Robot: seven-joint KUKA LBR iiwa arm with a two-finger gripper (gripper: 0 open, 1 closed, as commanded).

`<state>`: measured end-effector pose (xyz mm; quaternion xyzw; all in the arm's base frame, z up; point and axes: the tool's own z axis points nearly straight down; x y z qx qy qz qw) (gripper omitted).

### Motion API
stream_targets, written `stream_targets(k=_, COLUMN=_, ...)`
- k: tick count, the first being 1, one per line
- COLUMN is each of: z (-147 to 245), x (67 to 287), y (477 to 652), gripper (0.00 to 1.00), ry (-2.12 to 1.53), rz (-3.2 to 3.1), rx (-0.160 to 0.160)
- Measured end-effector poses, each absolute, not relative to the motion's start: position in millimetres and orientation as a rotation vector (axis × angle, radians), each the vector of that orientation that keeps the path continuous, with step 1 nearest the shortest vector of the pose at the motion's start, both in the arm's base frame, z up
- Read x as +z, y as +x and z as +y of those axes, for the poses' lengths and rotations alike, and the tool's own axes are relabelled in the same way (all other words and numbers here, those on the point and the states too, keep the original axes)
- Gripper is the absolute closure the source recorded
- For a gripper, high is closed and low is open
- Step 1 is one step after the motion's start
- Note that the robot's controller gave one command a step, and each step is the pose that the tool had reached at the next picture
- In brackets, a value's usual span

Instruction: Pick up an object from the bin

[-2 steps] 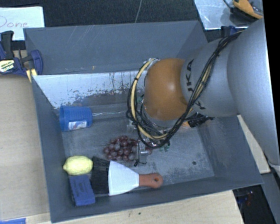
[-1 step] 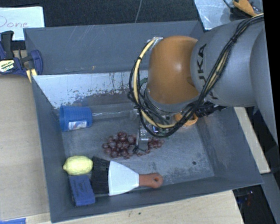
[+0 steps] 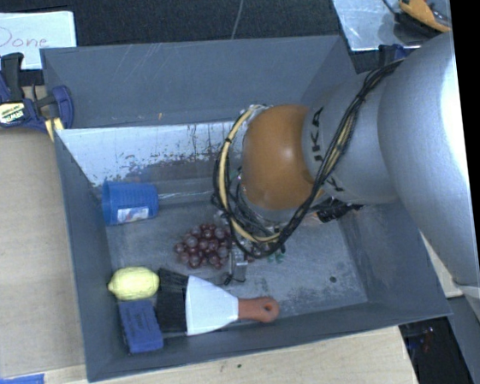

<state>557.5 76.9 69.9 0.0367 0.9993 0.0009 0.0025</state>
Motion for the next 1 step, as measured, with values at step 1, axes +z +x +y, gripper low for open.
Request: stream_targets(k=1, z=95.2, x=70.8, y=579.1, gripper=0.0, ry=-0.101, rz=3.111, rx=0.002)
